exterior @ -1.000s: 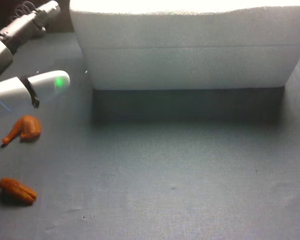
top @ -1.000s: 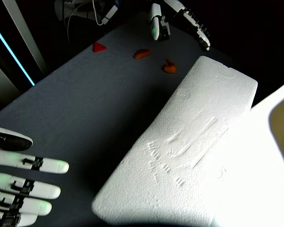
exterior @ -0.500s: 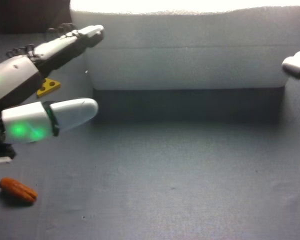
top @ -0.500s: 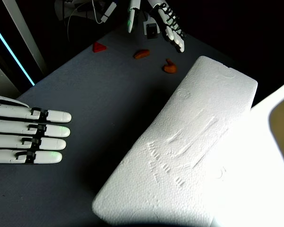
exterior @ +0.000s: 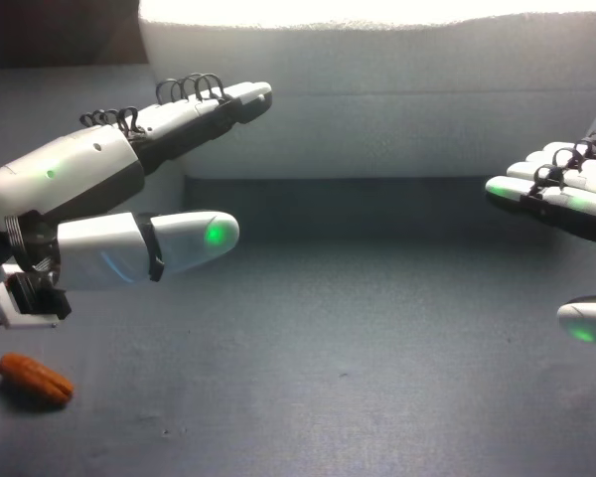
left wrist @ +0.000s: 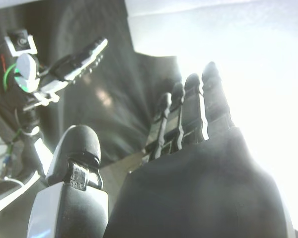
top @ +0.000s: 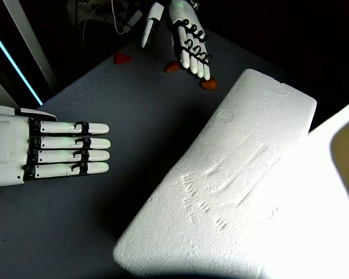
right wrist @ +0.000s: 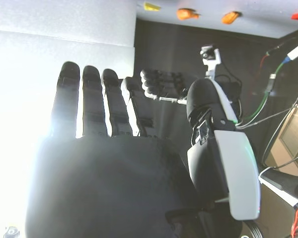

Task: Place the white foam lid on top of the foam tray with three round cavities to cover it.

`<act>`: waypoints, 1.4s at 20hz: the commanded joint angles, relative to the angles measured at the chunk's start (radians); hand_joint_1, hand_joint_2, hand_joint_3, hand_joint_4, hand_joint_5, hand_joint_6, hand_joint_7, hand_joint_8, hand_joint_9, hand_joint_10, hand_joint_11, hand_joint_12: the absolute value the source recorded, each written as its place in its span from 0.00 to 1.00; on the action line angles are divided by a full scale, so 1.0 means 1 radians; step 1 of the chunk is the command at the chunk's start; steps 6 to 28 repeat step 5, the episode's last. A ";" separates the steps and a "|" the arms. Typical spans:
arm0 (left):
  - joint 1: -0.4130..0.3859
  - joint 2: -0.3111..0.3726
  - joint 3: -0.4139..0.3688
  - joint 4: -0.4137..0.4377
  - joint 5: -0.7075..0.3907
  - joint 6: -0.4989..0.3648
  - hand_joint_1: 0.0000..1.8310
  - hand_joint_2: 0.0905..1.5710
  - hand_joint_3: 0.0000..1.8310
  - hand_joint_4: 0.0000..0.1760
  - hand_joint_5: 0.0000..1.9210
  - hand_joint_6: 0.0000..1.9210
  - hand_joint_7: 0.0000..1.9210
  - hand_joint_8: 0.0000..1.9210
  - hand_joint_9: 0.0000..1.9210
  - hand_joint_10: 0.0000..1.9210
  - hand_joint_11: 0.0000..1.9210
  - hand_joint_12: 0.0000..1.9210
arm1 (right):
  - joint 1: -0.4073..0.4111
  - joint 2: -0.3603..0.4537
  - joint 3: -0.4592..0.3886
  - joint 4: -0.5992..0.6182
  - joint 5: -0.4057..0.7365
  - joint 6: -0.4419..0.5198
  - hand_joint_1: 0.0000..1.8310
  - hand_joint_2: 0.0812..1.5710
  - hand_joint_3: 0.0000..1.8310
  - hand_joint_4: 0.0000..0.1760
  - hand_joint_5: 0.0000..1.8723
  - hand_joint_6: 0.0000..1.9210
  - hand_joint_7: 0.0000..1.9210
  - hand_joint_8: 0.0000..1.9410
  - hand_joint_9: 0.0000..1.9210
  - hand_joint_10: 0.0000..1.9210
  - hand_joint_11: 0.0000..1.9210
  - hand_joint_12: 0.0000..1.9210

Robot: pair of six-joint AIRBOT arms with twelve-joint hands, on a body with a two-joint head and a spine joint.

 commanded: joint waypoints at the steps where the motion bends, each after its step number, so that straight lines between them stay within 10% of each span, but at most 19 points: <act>1: -0.013 -0.001 0.006 -0.020 -0.111 -0.009 0.11 0.86 0.00 0.00 0.00 0.00 0.00 0.00 0.00 0.00 0.00 0.00 | 0.012 0.006 0.004 0.022 0.115 0.004 0.15 0.83 0.00 0.75 0.00 0.00 0.00 0.00 0.00 0.00 0.00 0.00; 2: -0.015 -0.001 0.006 -0.014 -0.109 -0.011 0.11 0.86 0.00 0.00 0.00 0.00 0.00 0.00 0.00 0.00 0.00 0.00 | 0.013 0.006 0.004 0.022 0.115 0.005 0.16 0.82 0.00 0.83 0.00 0.00 0.00 0.00 0.00 0.00 0.00 0.00; 5: -0.021 -0.005 0.005 -0.003 -0.109 -0.021 0.11 0.85 0.00 0.00 0.00 0.00 0.00 0.00 0.00 0.00 0.00 0.00 | 0.016 0.009 0.000 0.018 0.123 0.006 0.17 0.83 0.00 0.57 0.00 0.00 0.00 0.00 0.00 0.00 0.00 0.00; 28: -0.021 -0.005 0.005 -0.003 -0.109 -0.021 0.11 0.85 0.00 0.00 0.00 0.00 0.00 0.00 0.00 0.00 0.00 0.00 | 0.016 0.009 0.000 0.018 0.123 0.006 0.17 0.83 0.00 0.57 0.00 0.00 0.00 0.00 0.00 0.00 0.00 0.00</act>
